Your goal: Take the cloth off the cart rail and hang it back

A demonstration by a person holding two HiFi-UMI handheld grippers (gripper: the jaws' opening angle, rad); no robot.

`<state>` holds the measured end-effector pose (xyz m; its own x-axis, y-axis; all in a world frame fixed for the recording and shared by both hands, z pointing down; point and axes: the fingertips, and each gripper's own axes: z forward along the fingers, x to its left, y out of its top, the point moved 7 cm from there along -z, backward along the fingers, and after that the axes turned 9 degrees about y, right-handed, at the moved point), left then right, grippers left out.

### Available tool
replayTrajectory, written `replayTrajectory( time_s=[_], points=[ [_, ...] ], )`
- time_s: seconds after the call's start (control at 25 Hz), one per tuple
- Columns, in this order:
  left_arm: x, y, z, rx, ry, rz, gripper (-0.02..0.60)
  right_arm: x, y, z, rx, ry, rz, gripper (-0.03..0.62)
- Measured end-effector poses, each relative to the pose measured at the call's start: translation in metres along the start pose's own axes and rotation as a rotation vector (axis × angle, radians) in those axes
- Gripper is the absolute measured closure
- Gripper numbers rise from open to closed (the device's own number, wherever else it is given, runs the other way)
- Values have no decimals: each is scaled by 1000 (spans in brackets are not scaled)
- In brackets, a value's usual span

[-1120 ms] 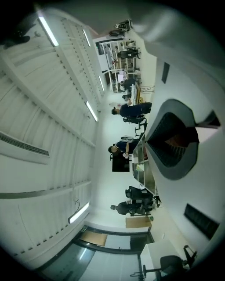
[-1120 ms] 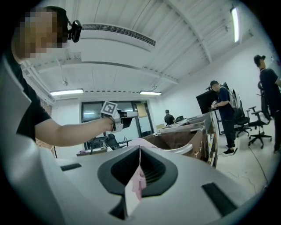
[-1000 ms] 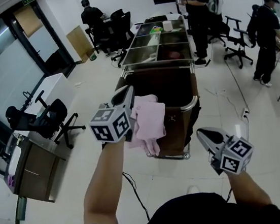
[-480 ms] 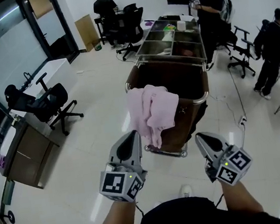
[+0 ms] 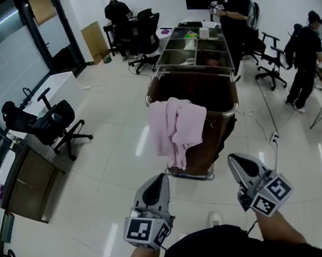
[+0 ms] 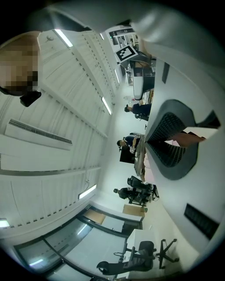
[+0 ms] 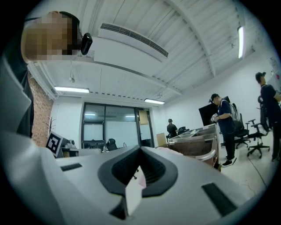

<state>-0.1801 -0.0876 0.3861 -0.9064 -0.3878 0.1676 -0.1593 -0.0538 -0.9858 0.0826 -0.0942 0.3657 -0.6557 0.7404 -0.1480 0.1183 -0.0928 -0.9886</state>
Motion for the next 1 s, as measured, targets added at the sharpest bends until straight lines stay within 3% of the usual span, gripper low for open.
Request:
replayTrajectory(
  time_s=[0.28,0.52,0.76,1.0],
  points=[
    [-3,-14,-24,23,-56,-13,581,23,-25,-9,31,-41,24,583],
    [-2,-31,-33,38,-53,-34,581,34,-56,-8,173,-62,7,583],
    [2,-49,-27,157,-95,-61,581,33,-66,-7,203,-85,29,583],
    [-16,-39,-27,121,-112,37,581,37,-66,-11,167,-73,60,585]
  ],
)
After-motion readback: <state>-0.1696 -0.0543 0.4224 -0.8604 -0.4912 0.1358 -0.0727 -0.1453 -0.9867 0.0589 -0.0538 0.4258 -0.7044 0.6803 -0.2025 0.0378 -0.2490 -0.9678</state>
